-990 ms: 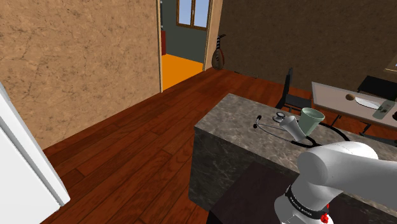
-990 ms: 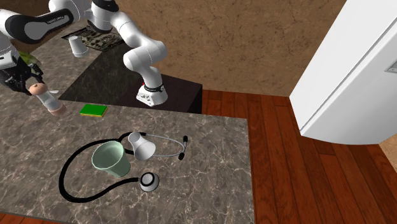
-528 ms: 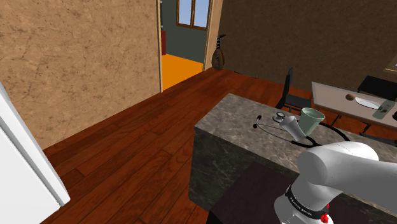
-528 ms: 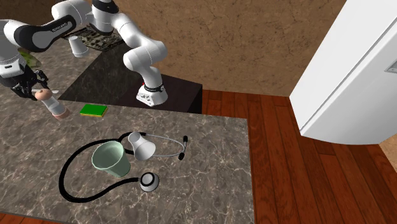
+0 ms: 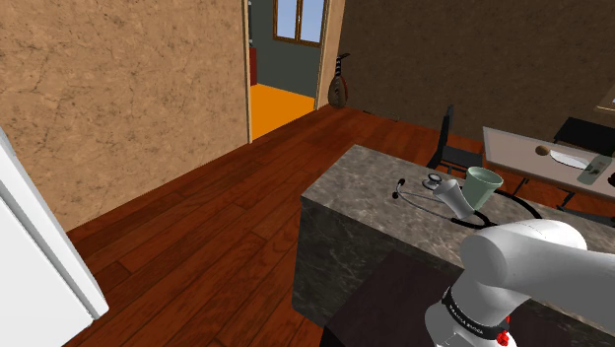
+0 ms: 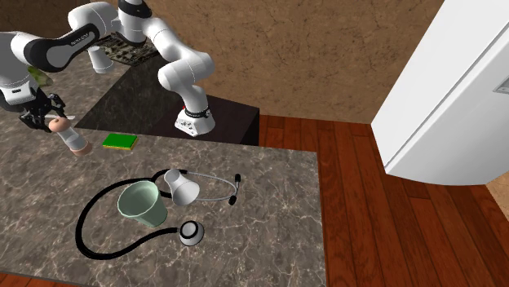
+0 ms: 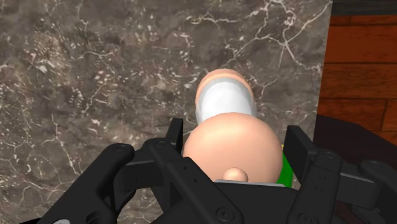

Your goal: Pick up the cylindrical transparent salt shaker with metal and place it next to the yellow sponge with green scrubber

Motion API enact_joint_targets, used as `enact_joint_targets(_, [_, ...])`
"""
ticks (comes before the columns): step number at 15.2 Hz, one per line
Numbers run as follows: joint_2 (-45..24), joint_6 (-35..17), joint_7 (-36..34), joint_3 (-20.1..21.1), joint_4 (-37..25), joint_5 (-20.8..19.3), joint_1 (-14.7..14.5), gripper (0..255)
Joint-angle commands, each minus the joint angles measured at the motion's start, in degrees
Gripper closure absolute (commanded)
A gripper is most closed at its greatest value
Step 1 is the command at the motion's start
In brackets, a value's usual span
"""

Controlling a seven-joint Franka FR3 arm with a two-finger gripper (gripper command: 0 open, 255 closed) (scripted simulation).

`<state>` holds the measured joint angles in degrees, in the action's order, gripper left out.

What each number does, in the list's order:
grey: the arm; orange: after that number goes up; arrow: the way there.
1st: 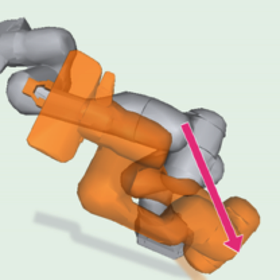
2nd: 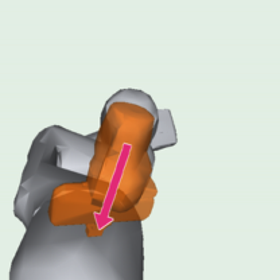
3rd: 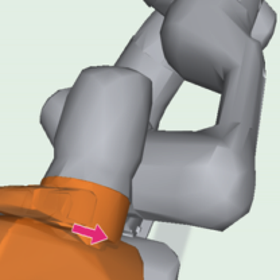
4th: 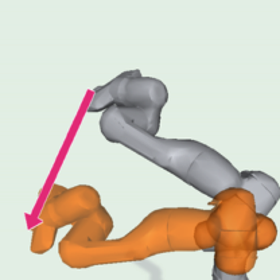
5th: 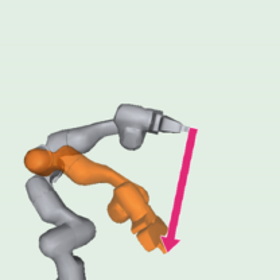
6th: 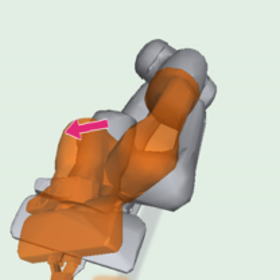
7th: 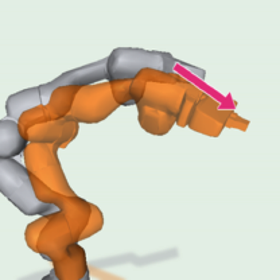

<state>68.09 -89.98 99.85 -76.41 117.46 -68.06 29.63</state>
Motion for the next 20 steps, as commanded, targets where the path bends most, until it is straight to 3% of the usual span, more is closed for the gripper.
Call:
enact_joint_targets(1, [0.0,0.0,0.0,0.0,0.0,0.0,0.0,255])
enact_joint_targets(2, [0.0,0.0,0.0,0.0,0.0,0.0,0.0,255])
enact_joint_targets(3, [0.0,0.0,0.0,0.0,0.0,0.0,0.0,0])
enact_joint_targets(8, [0.0,0.0,0.0,0.0,0.0,0.0,0.0,0])
enact_joint_targets(12, [-2.3,4.1,1.1,4.5,-3.6,3.9,-0.4,0])
enact_joint_targets(20, [-2.3,4.1,1.1,4.5,-3.6,3.9,-0.4,0])
